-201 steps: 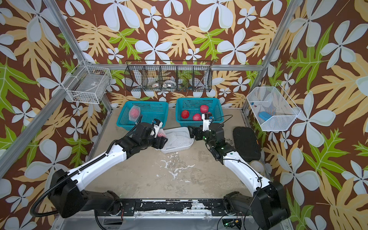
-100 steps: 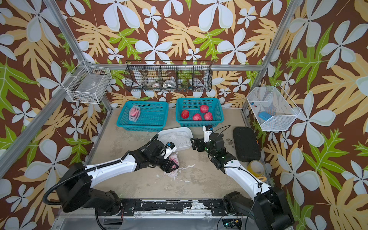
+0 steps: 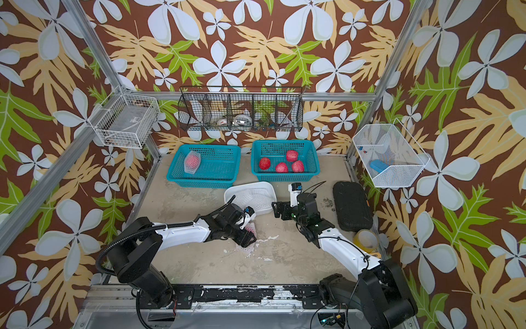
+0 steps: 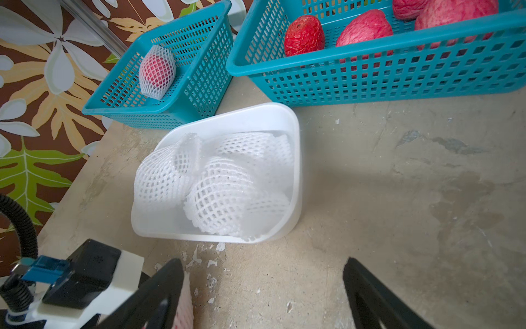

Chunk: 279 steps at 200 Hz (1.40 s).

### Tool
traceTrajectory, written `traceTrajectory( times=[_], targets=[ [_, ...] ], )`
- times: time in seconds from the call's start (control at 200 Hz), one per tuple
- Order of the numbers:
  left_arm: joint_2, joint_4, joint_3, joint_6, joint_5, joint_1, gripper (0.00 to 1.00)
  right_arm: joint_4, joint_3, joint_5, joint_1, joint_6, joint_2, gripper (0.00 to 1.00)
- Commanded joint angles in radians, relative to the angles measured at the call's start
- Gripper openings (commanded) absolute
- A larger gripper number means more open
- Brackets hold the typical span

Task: Remove foam nets from apples
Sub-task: Place the apple at the center of the board, then remove the foam net from the apple.

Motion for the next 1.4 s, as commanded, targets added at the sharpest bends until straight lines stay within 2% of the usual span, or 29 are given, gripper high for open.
traceTrajectory(
  times=[0.0, 0.07, 0.145, 0.265, 0.38, 0.616, 0.706, 0.756, 0.811, 0.926, 0.991, 1.091, 1.186, 1.266, 1.351, 1.391],
  targets=[
    [-0.016, 0.023, 0.0, 0.008, -0.013, -0.002, 0.87, 0.016, 0.009, -0.003, -0.001, -0.01, 0.008, 0.9],
    [-0.029, 0.001, 0.007, 0.003, -0.044, -0.002, 0.96, 0.014, 0.016, -0.007, 0.001, -0.016, 0.017, 0.9],
    [-0.035, -0.039, 0.025, 0.013, -0.054, -0.002, 1.0, 0.012, 0.02, -0.009, 0.0, -0.021, 0.027, 0.9],
    [-0.052, -0.107, 0.058, 0.007, -0.088, -0.001, 1.0, 0.02, 0.024, -0.027, 0.001, -0.016, 0.041, 0.91],
    [-0.124, -0.129, 0.07, -0.004, -0.131, -0.001, 1.0, 0.021, 0.029, -0.033, 0.0, -0.02, 0.044, 0.91],
    [-0.254, -0.162, 0.129, 0.017, -0.13, 0.008, 1.0, -0.011, 0.046, -0.046, 0.0, -0.028, 0.052, 0.9],
    [-0.309, -0.157, 0.126, -0.004, -0.147, 0.04, 1.0, -0.036, 0.054, -0.058, 0.011, -0.028, 0.036, 0.9],
    [-0.348, -0.134, 0.101, -0.046, -0.129, 0.091, 1.0, -0.056, 0.057, -0.057, 0.049, -0.054, 0.011, 0.89],
    [-0.388, -0.111, 0.066, -0.104, -0.092, 0.166, 0.99, -0.111, 0.07, 0.021, 0.143, -0.103, -0.03, 0.89],
    [-0.449, -0.076, -0.033, -0.186, -0.057, 0.309, 0.98, -0.171, 0.041, 0.227, 0.443, -0.209, -0.122, 0.89],
    [-0.461, -0.069, -0.084, -0.203, -0.043, 0.345, 0.98, -0.226, 0.039, 0.305, 0.571, -0.193, -0.134, 0.88],
    [-0.445, -0.058, -0.127, -0.204, -0.015, 0.359, 0.98, -0.375, 0.072, 0.233, 0.627, -0.091, -0.084, 0.85],
    [-0.438, -0.013, -0.168, -0.208, 0.003, 0.359, 0.98, -0.448, 0.082, 0.228, 0.651, -0.032, -0.071, 0.85],
    [-0.438, 0.022, -0.191, -0.215, 0.013, 0.359, 0.98, -0.407, 0.085, 0.133, 0.649, -0.014, -0.062, 0.89],
    [-0.435, 0.021, -0.19, -0.208, 0.026, 0.359, 0.98, -0.445, 0.158, -0.003, 0.649, 0.006, 0.022, 0.91],
    [-0.442, 0.016, -0.19, -0.203, 0.027, 0.359, 0.98, -0.495, 0.204, -0.026, 0.65, 0.02, 0.071, 0.91]
  ],
)
